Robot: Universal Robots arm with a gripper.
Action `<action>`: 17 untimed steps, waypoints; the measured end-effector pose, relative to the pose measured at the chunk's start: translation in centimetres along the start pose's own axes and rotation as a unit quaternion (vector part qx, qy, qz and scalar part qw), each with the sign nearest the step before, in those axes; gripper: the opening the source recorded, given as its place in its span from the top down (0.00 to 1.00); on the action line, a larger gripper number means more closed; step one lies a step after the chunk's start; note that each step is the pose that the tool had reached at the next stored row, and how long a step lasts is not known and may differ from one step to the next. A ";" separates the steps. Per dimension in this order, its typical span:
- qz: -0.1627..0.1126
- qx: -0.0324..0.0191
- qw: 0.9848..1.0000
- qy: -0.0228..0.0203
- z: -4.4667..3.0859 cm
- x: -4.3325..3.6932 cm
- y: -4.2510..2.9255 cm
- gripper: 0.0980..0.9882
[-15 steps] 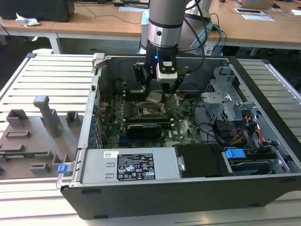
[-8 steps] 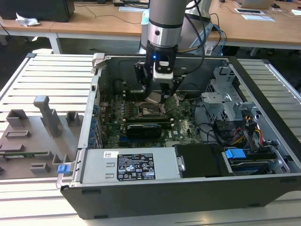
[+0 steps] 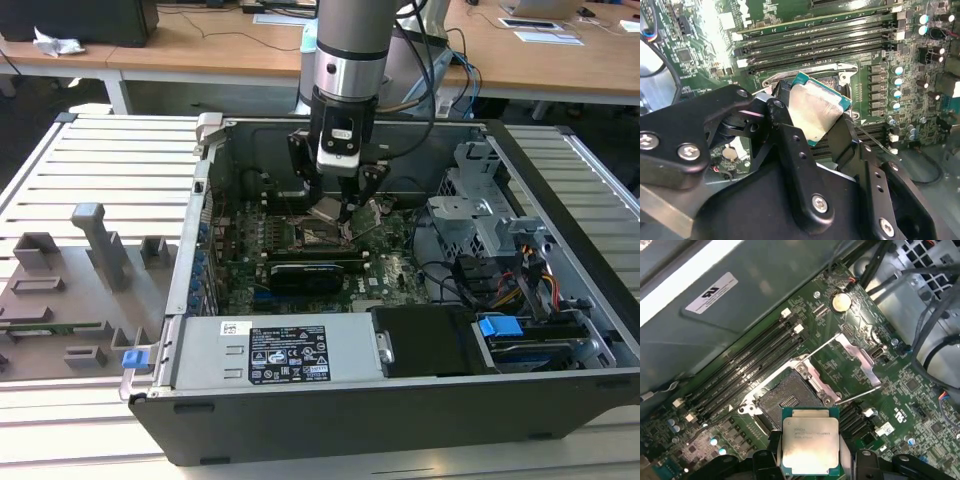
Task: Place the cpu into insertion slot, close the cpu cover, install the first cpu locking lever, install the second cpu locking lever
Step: 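Place the cpu into insertion slot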
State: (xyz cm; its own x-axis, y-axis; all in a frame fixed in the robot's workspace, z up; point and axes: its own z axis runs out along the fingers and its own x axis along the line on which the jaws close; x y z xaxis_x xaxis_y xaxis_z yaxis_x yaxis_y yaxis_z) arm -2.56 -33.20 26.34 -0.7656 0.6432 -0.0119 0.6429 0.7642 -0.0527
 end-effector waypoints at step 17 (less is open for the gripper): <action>0.117 0.011 0.993 -0.002 0.07 -0.04 0.04 0.50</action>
State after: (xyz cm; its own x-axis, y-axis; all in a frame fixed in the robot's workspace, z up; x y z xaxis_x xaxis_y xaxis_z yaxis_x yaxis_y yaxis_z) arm -2.51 -33.20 26.27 -0.5961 0.8023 -0.0296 0.8020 0.5933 -0.0699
